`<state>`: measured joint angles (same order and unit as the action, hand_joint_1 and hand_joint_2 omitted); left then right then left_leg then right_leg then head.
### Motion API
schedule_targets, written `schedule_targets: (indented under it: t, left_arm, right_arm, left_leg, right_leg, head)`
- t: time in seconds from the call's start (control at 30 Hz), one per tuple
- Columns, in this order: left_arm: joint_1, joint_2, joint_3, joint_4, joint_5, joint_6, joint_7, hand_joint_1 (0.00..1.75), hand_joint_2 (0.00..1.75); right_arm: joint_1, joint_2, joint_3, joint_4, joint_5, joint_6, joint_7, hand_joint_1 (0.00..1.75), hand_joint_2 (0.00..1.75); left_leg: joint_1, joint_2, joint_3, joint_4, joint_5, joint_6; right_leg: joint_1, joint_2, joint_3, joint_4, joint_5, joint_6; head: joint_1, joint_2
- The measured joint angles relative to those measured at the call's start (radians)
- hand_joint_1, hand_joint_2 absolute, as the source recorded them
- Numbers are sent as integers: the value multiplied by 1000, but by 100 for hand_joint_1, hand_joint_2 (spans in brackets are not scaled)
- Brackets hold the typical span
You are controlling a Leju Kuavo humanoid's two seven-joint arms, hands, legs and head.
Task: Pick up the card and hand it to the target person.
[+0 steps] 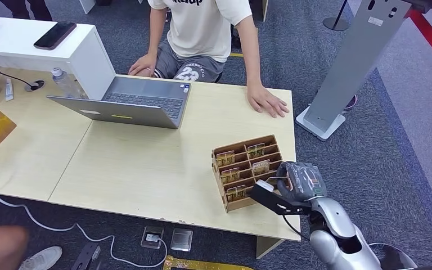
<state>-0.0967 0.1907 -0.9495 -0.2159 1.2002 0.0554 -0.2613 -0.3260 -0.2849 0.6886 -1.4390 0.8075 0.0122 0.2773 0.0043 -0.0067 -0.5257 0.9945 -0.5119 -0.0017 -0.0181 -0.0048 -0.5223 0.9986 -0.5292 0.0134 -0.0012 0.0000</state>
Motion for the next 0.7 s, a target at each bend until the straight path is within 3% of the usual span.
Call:
schedule_targets:
  t: [0.2, 0.37, 0.57, 0.7]
  left_arm:
    - [1, 8, 0, 3, 13, -3, 0, 0, 0]
    - [1, 9, 0, 5, 14, -6, 0, 0, 0]
    - [1, 9, 0, 5, 9, -12, -3, 0, 0]
    - [-1, 7, 0, 5, 1, -15, -7, 0, 0]
  right_arm:
    - [-56, -88, -63, -175, -158, 111, 58, 131, 175]
    - [-116, -145, -100, -324, -267, 164, 59, 131, 175]
    - [-167, -158, -110, -432, -301, 166, 18, 131, 175]
    - [-181, -135, -102, -438, -206, 76, -34, 131, 175]
  left_leg:
    - [0, 0, 0, 1, 0, 0]
    - [0, 0, 0, 1, 0, 0]
    - [0, 0, 0, 0, 0, 0]
    - [0, 0, -1, 0, 0, 0]
  right_leg:
    - [0, 0, 0, 0, 0, 0]
    - [0, 0, 0, 0, 0, 0]
    - [0, 0, 0, 0, 0, 0]
    - [0, 0, 0, 0, 0, 0]
  head:
    - [0, 0]
    - [0, 0]
    - [0, 0]
    - [0, 0]
